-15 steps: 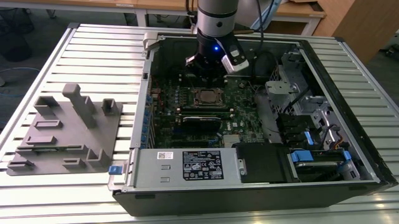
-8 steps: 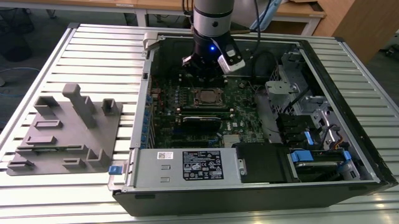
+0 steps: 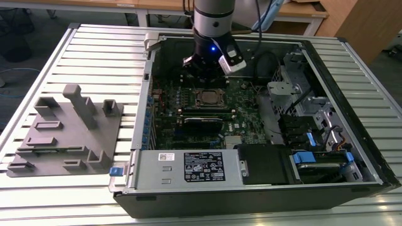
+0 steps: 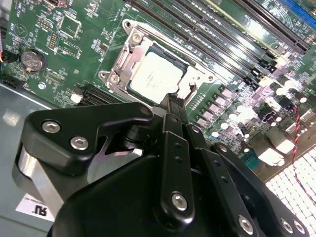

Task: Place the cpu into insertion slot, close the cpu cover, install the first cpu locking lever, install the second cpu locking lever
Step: 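Install the first cpu locking lever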

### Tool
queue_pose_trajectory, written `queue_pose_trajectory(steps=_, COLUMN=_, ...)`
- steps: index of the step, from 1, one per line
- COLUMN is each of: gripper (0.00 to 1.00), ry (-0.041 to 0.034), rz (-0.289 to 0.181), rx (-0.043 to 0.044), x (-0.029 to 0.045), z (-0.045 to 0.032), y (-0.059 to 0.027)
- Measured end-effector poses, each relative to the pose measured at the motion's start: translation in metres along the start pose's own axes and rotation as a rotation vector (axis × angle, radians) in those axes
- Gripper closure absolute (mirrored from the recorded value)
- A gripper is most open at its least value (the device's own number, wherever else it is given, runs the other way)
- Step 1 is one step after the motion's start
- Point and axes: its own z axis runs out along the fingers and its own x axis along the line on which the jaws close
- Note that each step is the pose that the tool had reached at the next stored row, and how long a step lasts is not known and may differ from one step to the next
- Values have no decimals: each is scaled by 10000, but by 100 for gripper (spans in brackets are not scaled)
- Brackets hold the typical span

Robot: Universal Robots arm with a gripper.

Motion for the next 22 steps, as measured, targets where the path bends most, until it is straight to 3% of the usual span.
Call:
queue_pose_trajectory(steps=6, gripper=89, ry=-2, rz=0, rx=-1, x=116, z=3, y=4)
queue_pose_trajectory(steps=22, gripper=89, ry=-4, rz=0, rx=0, x=162, z=1, y=4)
